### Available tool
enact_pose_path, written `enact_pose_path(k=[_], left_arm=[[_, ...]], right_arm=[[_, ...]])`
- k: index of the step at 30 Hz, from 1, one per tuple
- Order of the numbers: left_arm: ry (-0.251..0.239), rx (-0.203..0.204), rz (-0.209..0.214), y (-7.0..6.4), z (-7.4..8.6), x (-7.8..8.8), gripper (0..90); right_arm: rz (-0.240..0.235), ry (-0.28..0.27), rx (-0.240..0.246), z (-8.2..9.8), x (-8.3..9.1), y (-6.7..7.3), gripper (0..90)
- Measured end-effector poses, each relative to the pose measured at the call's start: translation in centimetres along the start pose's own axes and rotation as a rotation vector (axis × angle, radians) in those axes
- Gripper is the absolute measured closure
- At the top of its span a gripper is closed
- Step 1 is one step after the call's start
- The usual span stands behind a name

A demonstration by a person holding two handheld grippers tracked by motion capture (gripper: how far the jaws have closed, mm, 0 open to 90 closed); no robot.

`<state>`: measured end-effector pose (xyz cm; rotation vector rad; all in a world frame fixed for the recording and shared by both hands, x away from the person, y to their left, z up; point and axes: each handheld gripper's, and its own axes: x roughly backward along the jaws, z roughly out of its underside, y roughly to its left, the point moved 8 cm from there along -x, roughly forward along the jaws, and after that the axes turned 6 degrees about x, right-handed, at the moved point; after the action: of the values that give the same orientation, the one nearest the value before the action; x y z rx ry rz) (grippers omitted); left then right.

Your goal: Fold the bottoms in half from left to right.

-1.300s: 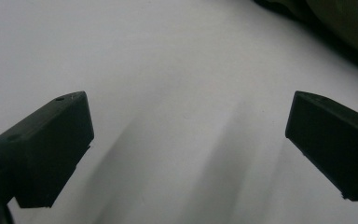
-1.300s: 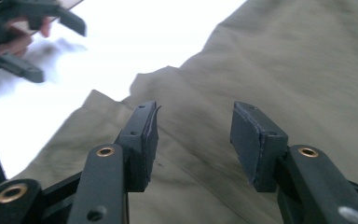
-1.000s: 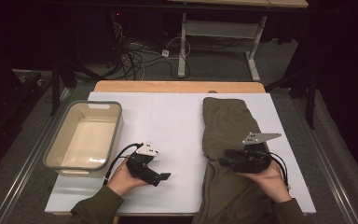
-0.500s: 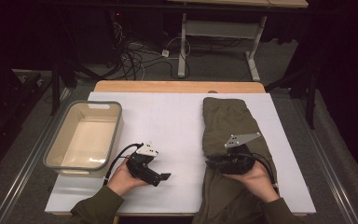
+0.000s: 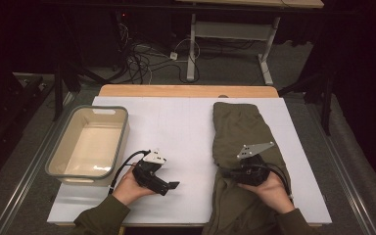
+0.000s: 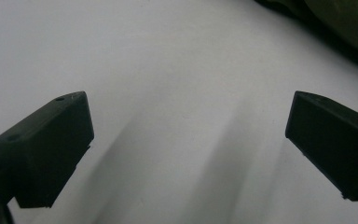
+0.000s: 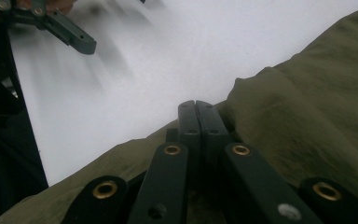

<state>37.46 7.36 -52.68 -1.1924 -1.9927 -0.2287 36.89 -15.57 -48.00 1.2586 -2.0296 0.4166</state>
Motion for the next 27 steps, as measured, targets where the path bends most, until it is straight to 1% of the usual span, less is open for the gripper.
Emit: enact_pose_path(k=[1, 2, 3, 4, 5, 6, 8, 10, 12, 13, 14, 15, 16, 17, 19, 22, 27], left_arm=[[0.000, 0.000, 0.000, 0.0, 0.0, 0.0, 0.9], [0.000, 0.000, 0.000, 0.0, 0.0, 0.0, 0.9], [0.000, 0.001, -0.001, 0.0, 0.0, 0.0, 0.9], [0.000, 0.001, -0.001, 0.0, 0.0, 0.0, 1.0], [0.000, 0.000, 0.000, 0.0, 0.0, 0.0, 0.9], [0.001, 0.000, 0.000, 0.0, 0.0, 0.0, 0.9], [0.001, 0.000, 0.000, 0.0, 0.0, 0.0, 1.0], [0.002, 0.000, 0.000, 0.0, 0.0, 0.0, 1.0], [0.003, 0.000, 0.001, 0.0, 0.0, 0.0, 0.9], [0.003, -0.002, 0.000, 0.0, 0.0, 0.0, 0.9], [0.003, -0.001, 0.000, 0.0, 0.0, 0.0, 0.9], [0.002, -0.001, 0.001, 0.0, 0.0, 0.0, 0.9], [0.002, 0.000, 0.001, 0.0, 0.0, 0.0, 0.9], [0.003, 0.000, 0.000, 0.0, 0.0, 0.0, 0.9], [0.003, 0.001, 0.000, 0.0, 0.0, 0.0, 0.9], [0.003, 0.001, 0.000, 0.0, 0.0, 0.0, 1.0], [0.001, 0.001, 0.000, 0.0, 0.0, 0.1, 1.0]], right_arm=[[-0.001, -0.007, 0.000, 0.0, 0.2, 0.0, 85.1], [-0.007, -0.016, -0.006, -0.1, 0.3, 0.0, 78.2], [-0.019, -0.021, -0.020, -0.1, 0.4, 0.0, 73.3], [-0.020, -0.027, -0.021, -0.3, 0.4, 0.2, 63.1], [-0.021, -0.032, -0.016, -0.4, 0.4, 0.4, 59.5], [-0.021, -0.032, -0.016, -0.4, 0.4, 0.4, 59.5], [-0.022, -0.020, -0.004, -0.4, 0.2, 0.8, 53.1], [0.004, -0.008, 0.011, -0.3, 0.0, 0.8, 50.1], [0.029, 0.016, 0.024, 0.1, -0.2, 0.7, 52.2], [0.050, 0.037, 0.029, 0.4, -0.3, 0.4, 55.5], [0.066, 0.040, 0.034, 0.6, -0.3, 0.2, 62.1], [0.066, 0.040, 0.034, 0.6, -0.3, 0.2, 62.1], [0.085, 0.048, 0.028, 0.8, -0.1, -0.1, 70.1], [0.085, 0.048, 0.028, 0.8, -0.1, -0.1, 70.1], [0.094, 0.050, 0.027, 1.0, 0.1, -0.4, 77.6], [0.094, 0.053, 0.021, 1.3, 0.3, -0.6, 86.9], [0.090, 0.042, 0.011, 1.7, 1.1, -0.6, 87.5]])
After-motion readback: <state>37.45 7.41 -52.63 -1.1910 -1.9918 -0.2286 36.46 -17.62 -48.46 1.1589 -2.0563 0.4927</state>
